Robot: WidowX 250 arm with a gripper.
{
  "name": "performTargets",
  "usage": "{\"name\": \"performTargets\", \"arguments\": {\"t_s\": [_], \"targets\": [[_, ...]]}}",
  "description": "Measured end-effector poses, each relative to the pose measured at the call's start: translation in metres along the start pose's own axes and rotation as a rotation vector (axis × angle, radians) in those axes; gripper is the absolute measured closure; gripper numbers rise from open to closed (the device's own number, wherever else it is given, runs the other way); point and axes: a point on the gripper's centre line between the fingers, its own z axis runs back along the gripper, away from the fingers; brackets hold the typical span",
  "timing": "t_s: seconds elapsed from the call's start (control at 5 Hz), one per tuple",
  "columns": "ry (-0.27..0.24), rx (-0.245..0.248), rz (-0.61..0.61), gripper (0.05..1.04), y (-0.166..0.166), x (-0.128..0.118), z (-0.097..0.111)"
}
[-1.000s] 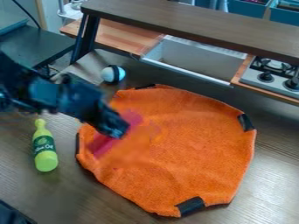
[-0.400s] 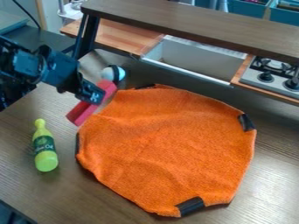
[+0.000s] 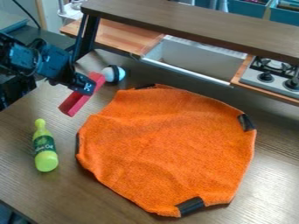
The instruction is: Move the object from the right to the left
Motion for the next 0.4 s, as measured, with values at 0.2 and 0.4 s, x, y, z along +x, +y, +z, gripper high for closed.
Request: {"name": "performTargets", "arguments": {"t_s": [0.2, 0.4], "targets": [[0.006, 0.033, 0.018, 0.561, 0.0119, -0.0022, 0.0031], [0.028, 0.046, 0.010, 0.561, 0.0208, -0.0065, -0.0028]]}}
